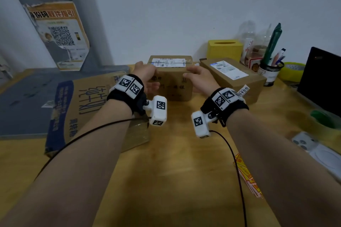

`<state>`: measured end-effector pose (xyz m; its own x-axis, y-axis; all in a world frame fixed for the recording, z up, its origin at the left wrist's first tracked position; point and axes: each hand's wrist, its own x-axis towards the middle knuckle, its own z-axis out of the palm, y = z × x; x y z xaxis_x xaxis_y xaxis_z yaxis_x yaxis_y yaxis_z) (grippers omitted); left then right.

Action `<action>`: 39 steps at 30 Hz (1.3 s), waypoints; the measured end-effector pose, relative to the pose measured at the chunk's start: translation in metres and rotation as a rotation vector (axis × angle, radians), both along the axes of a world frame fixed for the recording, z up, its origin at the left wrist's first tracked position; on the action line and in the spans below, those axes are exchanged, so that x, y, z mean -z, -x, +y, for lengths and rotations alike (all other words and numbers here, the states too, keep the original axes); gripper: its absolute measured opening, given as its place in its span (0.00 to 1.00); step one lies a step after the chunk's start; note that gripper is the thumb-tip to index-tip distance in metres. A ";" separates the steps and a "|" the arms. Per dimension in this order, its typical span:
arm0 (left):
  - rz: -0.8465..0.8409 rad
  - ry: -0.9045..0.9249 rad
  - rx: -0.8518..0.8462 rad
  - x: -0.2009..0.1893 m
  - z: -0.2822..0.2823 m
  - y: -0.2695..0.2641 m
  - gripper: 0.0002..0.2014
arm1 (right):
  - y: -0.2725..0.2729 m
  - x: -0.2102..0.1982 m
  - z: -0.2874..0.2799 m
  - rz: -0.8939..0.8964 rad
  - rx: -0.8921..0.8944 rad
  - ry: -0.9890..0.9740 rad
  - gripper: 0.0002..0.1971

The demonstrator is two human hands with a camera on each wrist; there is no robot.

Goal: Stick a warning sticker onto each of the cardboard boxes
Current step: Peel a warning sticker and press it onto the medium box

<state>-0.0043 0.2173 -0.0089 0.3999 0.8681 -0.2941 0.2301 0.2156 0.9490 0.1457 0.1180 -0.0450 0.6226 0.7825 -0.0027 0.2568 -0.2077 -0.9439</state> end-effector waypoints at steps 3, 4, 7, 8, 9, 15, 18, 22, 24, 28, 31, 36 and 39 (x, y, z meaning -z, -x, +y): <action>-0.022 0.043 0.055 -0.008 -0.019 0.006 0.17 | 0.001 -0.003 -0.012 -0.034 0.019 0.020 0.15; -0.027 0.065 0.072 -0.010 -0.028 0.009 0.15 | 0.002 -0.004 -0.019 -0.048 0.020 0.027 0.13; -0.040 0.091 0.124 -0.012 -0.055 0.021 0.14 | 0.009 -0.009 -0.046 -0.090 0.040 0.053 0.15; -0.043 0.096 0.142 -0.012 -0.066 0.026 0.13 | 0.013 -0.012 -0.058 -0.106 0.053 0.069 0.15; -0.046 0.103 0.155 -0.011 -0.075 0.031 0.13 | 0.017 -0.015 -0.068 -0.120 0.067 0.089 0.15; 0.005 0.124 0.197 0.002 -0.130 0.059 0.17 | 0.046 -0.017 -0.131 -0.199 0.089 0.166 0.11; 0.017 0.109 0.204 0.004 -0.152 0.073 0.19 | 0.066 -0.015 -0.161 -0.186 0.113 0.144 0.12; 0.026 0.062 0.203 -0.001 -0.182 0.097 0.21 | 0.090 -0.015 -0.194 -0.167 0.121 0.125 0.14; 0.037 0.051 0.191 -0.002 -0.194 0.109 0.20 | 0.101 -0.016 -0.203 -0.206 0.114 0.129 0.14; 0.084 -0.035 0.176 0.004 -0.203 0.129 0.18 | 0.115 -0.011 -0.212 -0.245 0.059 0.139 0.10; 0.095 -0.158 0.119 0.007 -0.205 0.130 0.16 | 0.108 -0.010 -0.218 -0.346 0.032 0.148 0.07; 0.001 -0.179 0.184 0.002 -0.215 0.105 0.12 | 0.083 -0.016 -0.241 -0.451 0.073 0.350 0.10; -0.009 -0.141 0.247 0.011 -0.223 0.089 0.11 | 0.061 -0.008 -0.254 -0.398 0.073 0.534 0.13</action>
<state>-0.0934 -0.0054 -0.0196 0.6066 0.7761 -0.1727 0.2508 0.0194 0.9679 0.0851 -0.1359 -0.0368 0.7075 0.6933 -0.1369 0.5318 -0.6499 -0.5430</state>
